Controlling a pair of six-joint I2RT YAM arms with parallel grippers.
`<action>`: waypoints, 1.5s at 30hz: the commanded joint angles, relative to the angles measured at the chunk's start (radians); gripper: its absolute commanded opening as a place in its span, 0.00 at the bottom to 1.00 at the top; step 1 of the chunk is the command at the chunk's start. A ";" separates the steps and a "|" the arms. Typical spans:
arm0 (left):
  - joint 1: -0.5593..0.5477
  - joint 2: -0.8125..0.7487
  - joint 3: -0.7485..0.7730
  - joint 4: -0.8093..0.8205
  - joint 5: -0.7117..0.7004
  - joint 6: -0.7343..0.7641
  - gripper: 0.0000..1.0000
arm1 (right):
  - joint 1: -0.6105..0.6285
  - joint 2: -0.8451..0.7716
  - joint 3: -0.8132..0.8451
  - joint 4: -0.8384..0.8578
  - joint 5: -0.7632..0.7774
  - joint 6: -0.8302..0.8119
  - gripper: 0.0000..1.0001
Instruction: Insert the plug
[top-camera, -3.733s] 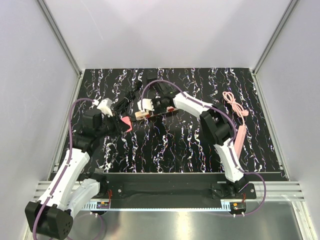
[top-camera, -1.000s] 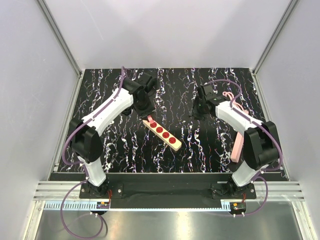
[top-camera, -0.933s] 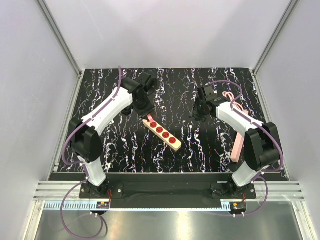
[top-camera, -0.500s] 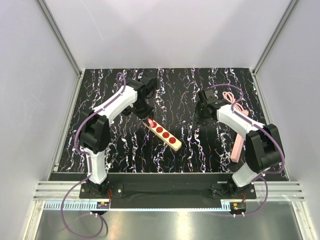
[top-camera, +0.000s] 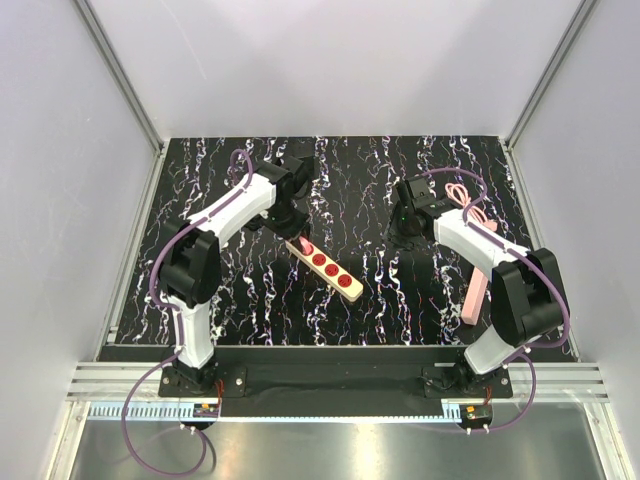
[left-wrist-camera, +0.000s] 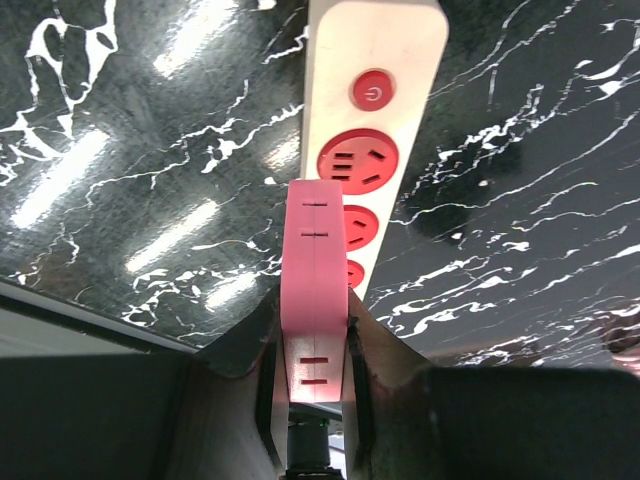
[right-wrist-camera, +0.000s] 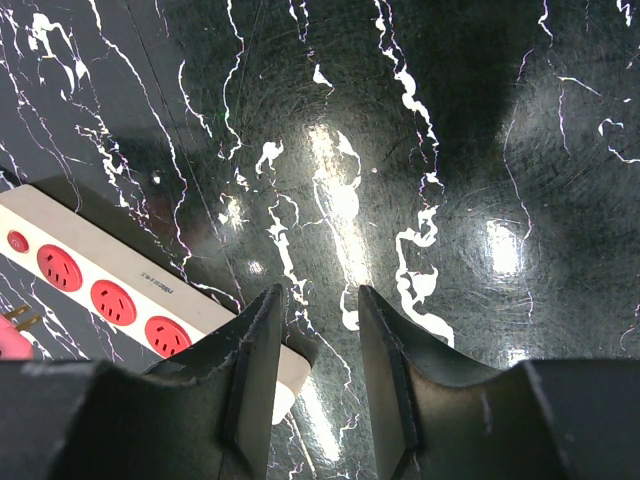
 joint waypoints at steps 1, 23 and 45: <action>-0.008 -0.004 0.022 0.027 -0.020 -0.019 0.00 | 0.000 -0.029 -0.002 0.009 0.029 0.007 0.43; -0.029 0.063 0.048 0.047 -0.060 0.057 0.00 | 0.000 -0.035 -0.005 0.007 0.046 -0.001 0.43; -0.031 0.100 0.034 0.044 -0.120 0.087 0.00 | 0.000 -0.033 -0.008 0.007 0.060 -0.004 0.43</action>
